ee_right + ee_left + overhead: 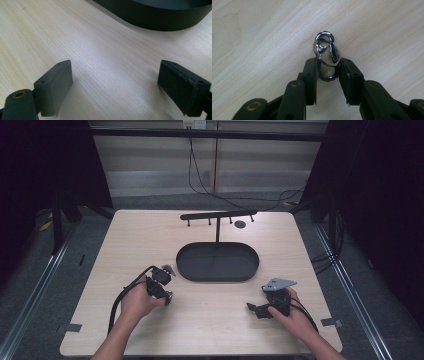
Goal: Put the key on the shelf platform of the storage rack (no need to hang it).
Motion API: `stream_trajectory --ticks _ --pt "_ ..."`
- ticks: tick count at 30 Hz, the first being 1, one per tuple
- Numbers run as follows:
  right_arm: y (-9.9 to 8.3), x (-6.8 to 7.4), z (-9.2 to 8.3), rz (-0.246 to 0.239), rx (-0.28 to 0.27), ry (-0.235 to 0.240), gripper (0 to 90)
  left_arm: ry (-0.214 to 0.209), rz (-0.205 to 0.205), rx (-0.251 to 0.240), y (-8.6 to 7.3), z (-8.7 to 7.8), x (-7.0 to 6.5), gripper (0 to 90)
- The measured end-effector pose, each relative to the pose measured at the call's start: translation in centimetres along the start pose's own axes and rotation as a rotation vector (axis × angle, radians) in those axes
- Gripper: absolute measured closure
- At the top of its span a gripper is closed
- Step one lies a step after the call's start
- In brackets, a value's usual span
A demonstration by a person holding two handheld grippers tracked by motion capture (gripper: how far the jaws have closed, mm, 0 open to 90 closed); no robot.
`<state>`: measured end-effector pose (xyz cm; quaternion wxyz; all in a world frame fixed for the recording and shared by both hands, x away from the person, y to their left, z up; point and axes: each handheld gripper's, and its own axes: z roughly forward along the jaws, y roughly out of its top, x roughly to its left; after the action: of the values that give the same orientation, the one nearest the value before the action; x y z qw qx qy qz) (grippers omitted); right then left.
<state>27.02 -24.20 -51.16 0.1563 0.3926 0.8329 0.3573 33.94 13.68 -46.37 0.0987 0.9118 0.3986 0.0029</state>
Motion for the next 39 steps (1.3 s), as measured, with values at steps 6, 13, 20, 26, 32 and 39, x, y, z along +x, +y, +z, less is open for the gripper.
stream_trajectory --ticks 6,13,20,26,32,39 --pt "0.0 0.0 0.0 0.000 0.000 0.000 12.0 -0.033 -0.010 -0.017 0.1 -0.6 0.1 67.6" --pt "0.0 0.0 0.0 0.000 0.000 0.000 12.0 -0.063 -0.020 -0.034 0.3 -1.3 0.3 67.6" --pt "0.0 0.0 0.0 0.000 0.000 0.000 12.0 -0.079 -0.019 -0.057 0.9 -2.7 0.2 67.6" --pt "0.0 0.0 0.0 0.001 0.000 -0.001 12.0 -0.087 -0.018 -0.063 1.7 -3.7 0.0 67.6" --pt "0.0 0.0 0.0 0.000 0.000 -0.001 12.0 -0.086 -0.014 -0.071 2.3 -4.7 -0.2 67.6" --pt "0.0 0.0 0.0 0.001 0.000 -0.001 12.0 -0.084 -0.011 -0.084 3.0 -6.0 -0.2 67.6"
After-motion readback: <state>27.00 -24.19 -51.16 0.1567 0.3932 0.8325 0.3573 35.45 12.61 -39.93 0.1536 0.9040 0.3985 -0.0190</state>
